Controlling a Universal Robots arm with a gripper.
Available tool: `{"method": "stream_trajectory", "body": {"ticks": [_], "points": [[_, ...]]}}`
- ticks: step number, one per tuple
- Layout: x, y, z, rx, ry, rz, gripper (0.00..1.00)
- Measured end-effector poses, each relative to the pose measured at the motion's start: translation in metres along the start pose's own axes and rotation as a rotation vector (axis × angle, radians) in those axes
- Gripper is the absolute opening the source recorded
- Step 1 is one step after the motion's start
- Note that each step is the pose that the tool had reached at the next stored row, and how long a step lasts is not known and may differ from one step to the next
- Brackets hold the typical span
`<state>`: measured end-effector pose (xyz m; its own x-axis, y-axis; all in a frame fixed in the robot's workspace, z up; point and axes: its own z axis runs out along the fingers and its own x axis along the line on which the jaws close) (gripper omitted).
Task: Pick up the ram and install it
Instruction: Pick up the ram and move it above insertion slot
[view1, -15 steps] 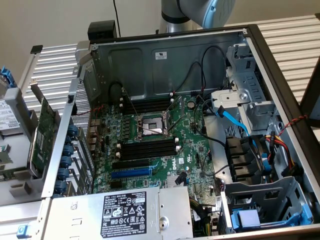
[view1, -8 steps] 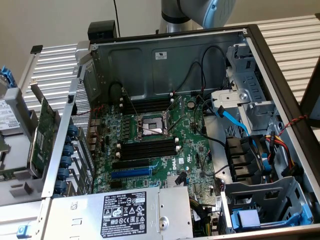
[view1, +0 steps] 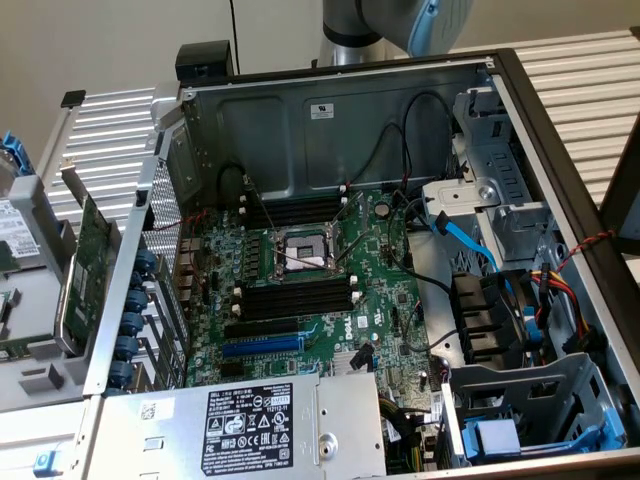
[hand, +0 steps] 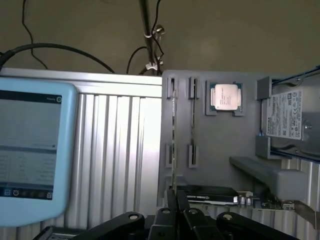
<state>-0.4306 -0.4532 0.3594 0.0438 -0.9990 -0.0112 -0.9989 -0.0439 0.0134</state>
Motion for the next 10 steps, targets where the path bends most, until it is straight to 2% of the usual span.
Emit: {"method": "stream_trajectory", "body": {"ticks": [10], "points": [[0.01, -0.0343, -0.0352, -0.0312, -0.0014, 0.0, 0.12]]}}
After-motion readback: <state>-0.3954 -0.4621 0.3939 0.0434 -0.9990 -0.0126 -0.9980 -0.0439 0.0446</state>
